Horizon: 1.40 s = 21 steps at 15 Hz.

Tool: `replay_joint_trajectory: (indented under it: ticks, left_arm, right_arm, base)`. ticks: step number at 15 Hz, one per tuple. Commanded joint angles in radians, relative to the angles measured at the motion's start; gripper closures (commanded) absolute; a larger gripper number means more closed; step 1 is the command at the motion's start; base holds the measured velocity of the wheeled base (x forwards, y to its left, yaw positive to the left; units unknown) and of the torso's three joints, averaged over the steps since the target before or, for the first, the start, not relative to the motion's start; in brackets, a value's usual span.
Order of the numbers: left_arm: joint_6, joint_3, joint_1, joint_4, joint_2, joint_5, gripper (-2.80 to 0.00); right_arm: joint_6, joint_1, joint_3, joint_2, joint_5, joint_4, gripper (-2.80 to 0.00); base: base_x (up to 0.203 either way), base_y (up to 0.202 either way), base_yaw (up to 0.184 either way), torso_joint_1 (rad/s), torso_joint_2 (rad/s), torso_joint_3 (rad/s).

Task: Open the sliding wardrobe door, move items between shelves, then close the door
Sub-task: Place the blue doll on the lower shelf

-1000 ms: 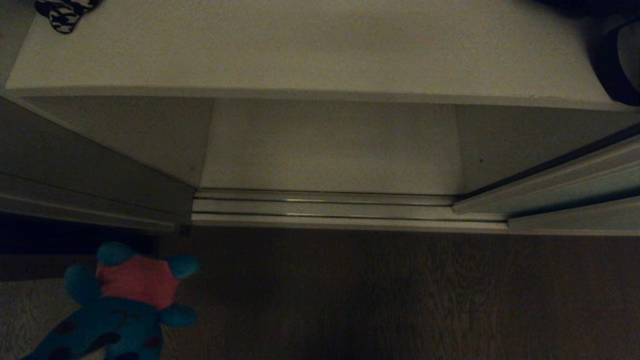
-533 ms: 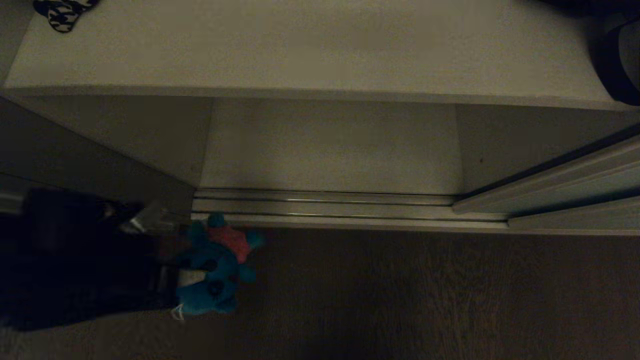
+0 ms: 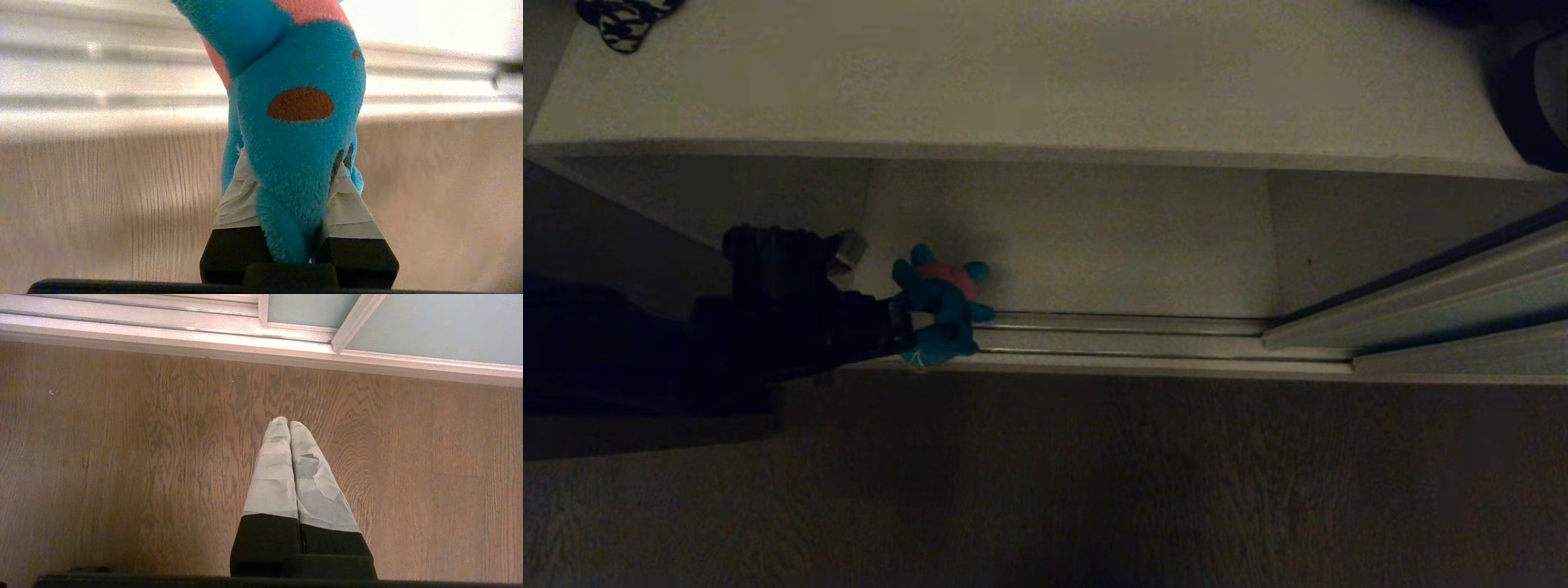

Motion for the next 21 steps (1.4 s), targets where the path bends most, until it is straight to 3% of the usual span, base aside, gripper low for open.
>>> replay_joint_trajectory:
  ticks: [1,3,7,12,21]
  left_arm:
    - [-0.003,-0.024,-0.017,-0.133,0.112,0.048,0.00]
    - [-0.005,-0.081,-0.039,-0.273,0.203,0.153,0.00]
    - [0.021,-0.236,-0.046,-0.366,0.319,0.232,0.00]
    - [0.033,-0.313,-0.042,-0.493,0.408,0.294,0.00]
    - [0.028,-0.499,-0.025,-0.549,0.544,0.342,0.00]
  right_arm:
    - [0.000,0.000,0.000,-0.001,0.000,0.000,0.00]
    - [0.000,0.000,0.000,-0.001,0.000,0.000,0.00]
    - [0.000,0.000,0.000,-0.001,0.000,0.000,0.00]
    - [0.000,0.000,0.000,-0.001,0.000,0.000,0.00]
    - [0.000,0.000,0.000,-0.001,0.000,0.000,0.00]
  base:
    - [0.000,0.000,0.000,0.000,0.00,0.000]
    - [0.000,0.000,0.000,0.000,0.00,0.000]
    - [0.000,0.000,0.000,0.000,0.00,0.000]
    - [0.000,0.000,0.000,0.000,0.00,0.000]
    - [0.000,0.000,0.000,0.000,0.00,0.000]
